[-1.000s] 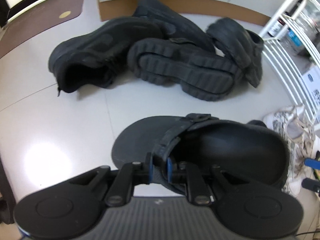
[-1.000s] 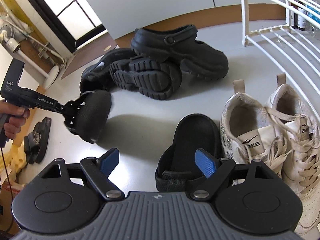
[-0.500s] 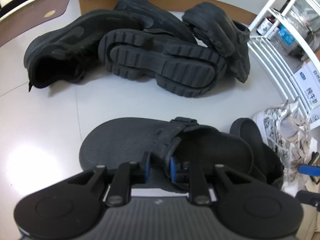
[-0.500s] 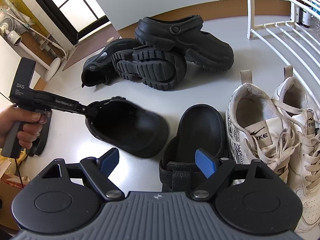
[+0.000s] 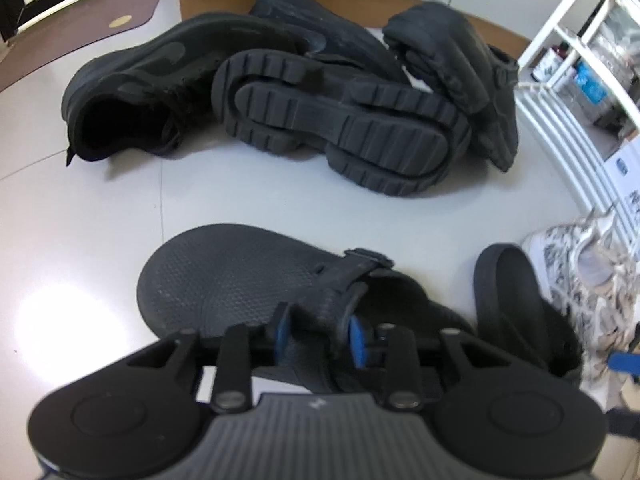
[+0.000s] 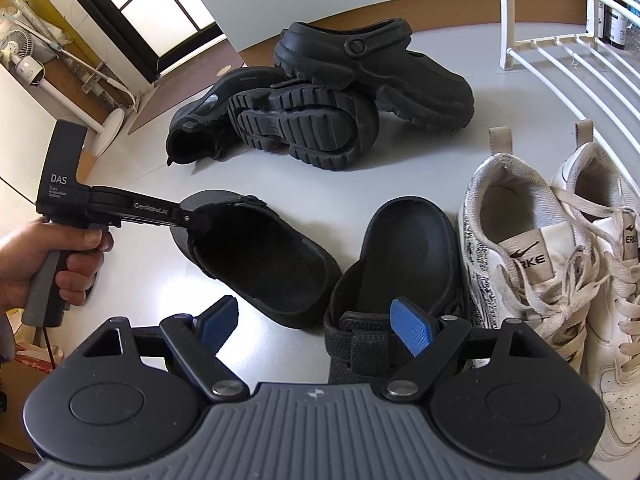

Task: Organize scattered shoes
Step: 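Lower the second clog beside the first clog with the left gripper, then open the left gripper off the clog while moving the right tool toward its strap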

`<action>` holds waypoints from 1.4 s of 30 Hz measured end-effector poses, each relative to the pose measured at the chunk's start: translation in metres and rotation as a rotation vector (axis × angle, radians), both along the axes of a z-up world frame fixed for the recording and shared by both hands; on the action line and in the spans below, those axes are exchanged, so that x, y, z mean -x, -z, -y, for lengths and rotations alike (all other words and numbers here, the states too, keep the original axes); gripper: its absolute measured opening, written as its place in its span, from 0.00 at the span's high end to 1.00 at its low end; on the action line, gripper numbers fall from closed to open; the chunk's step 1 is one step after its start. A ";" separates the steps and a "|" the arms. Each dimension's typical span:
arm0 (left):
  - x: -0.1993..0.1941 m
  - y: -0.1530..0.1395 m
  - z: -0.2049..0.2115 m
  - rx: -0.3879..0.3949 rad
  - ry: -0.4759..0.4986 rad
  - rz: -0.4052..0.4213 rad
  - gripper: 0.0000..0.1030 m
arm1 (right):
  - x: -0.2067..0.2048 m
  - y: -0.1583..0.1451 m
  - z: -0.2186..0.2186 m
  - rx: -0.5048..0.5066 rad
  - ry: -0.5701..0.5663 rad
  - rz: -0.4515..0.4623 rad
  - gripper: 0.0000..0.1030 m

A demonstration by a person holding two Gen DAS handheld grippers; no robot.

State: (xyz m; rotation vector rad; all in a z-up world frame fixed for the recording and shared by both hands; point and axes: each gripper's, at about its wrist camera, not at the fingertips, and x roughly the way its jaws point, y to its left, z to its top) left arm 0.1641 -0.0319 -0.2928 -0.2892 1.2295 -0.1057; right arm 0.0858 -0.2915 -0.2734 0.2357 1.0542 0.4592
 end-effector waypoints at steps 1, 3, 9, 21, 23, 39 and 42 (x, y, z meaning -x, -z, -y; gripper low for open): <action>0.001 -0.002 -0.003 0.015 -0.017 0.006 0.59 | 0.000 0.000 -0.002 -0.001 -0.004 -0.001 0.15; 0.002 -0.007 -0.008 0.022 -0.044 0.018 0.56 | 0.001 0.001 -0.007 -0.002 -0.012 -0.002 0.15; 0.009 -0.023 -0.021 0.054 -0.096 0.057 0.44 | -0.002 0.004 -0.024 -0.014 -0.037 -0.022 0.15; 0.038 -0.026 -0.052 0.164 -0.157 0.039 0.35 | -0.007 0.012 -0.061 -0.029 -0.083 -0.092 0.18; 0.049 -0.026 -0.059 0.164 -0.173 0.044 0.35 | -0.007 0.013 -0.065 -0.023 -0.090 -0.103 0.19; 0.071 -0.017 -0.089 0.222 -0.243 0.073 0.35 | -0.040 0.043 -0.095 -0.233 0.055 -0.224 0.25; 0.071 -0.015 -0.090 0.219 -0.248 0.072 0.35 | -0.044 0.050 -0.096 -0.266 0.075 -0.235 0.29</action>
